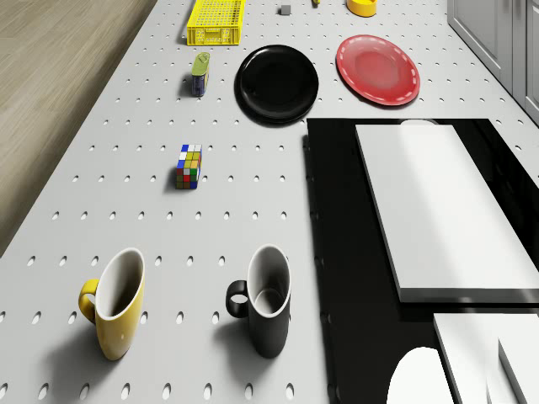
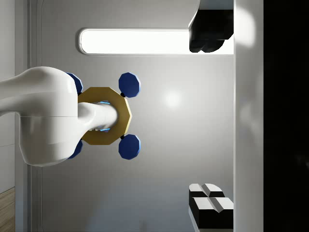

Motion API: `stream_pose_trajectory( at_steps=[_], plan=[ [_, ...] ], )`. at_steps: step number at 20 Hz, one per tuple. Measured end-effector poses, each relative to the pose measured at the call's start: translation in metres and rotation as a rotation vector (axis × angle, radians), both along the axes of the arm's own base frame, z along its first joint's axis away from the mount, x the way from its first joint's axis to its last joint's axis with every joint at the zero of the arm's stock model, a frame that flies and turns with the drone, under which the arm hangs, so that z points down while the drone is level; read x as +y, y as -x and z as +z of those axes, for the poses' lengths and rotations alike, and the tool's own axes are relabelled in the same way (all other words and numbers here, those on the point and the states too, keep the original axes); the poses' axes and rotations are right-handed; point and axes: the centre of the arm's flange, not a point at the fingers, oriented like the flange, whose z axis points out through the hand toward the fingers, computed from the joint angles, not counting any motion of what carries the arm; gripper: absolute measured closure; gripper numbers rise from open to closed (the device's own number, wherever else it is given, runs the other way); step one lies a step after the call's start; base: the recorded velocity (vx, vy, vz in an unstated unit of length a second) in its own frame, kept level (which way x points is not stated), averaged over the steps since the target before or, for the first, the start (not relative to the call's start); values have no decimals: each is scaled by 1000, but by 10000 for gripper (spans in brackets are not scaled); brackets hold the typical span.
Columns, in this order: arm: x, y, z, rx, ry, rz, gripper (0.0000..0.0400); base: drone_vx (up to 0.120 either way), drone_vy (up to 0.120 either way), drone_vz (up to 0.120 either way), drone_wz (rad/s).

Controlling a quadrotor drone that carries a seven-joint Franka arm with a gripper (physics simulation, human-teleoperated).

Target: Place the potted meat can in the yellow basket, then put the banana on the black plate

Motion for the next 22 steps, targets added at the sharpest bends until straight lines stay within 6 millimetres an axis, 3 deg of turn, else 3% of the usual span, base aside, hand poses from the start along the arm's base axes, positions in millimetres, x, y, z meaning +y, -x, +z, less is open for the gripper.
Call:
stream_pose_trajectory(
  at_steps=[6,15,18,22],
  plan=[
    [0,-1,14,-5,0,0,0,0,0,0,0],
    [0,-1,18,-12,0,0,0,0,0,0,0],
    [0,-1,18,-14,1,0,0,0,93,0,0],
    [0,0,19,-17,1,0,0,110,120,0,0]
  ],
)
